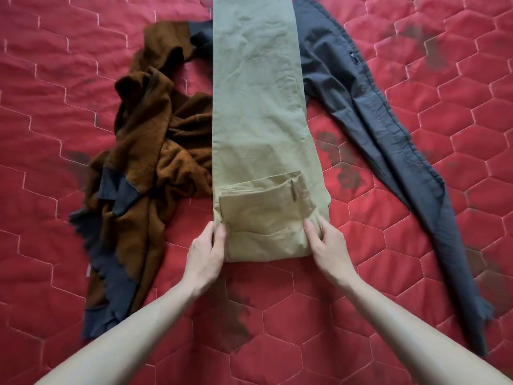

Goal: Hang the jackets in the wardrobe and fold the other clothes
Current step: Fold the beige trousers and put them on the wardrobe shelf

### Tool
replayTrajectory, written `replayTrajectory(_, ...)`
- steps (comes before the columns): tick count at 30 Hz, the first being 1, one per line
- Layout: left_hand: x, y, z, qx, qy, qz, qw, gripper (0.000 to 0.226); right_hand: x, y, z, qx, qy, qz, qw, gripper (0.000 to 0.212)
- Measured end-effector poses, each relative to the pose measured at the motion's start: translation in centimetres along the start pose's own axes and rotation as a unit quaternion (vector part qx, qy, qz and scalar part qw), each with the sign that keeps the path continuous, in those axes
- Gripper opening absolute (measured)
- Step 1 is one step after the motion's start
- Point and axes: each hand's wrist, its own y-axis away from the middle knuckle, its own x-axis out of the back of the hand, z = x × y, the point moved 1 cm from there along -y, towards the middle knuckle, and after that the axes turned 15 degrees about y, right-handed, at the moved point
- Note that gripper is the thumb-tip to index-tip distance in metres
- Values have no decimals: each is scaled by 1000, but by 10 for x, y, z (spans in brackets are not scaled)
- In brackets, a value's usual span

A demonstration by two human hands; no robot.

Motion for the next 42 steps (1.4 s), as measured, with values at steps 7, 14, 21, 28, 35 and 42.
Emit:
replayTrajectory(7, -8, -7, 14, -38, -44, 19, 998, 21, 3, -11, -17, -21, -26, 19, 999, 48)
replayTrajectory(14, -20, -15, 21, -19, -82, 90, 992, 6, -5, -15, -5, -84, 31, 72, 993, 49)
replayTrajectory(21, -34, -13, 28, -380, -337, -60, 859, 55, -10, -12, -32, 171, 248, 224, 927, 51)
replayTrajectory(28, -48, -52, 15, -320, -451, -163, 817, 74, -38, -38, -32, 227, 376, 94, 894, 64)
replayTrajectory(35, -50, -67, 1, -302, -437, -165, 831, 83, -54, -48, -25, 129, 405, 76, 902, 74)
replayTrajectory(42, -41, -73, 5, -332, -418, -204, 821, 82, -44, -56, -18, 186, 375, 41, 907, 75)
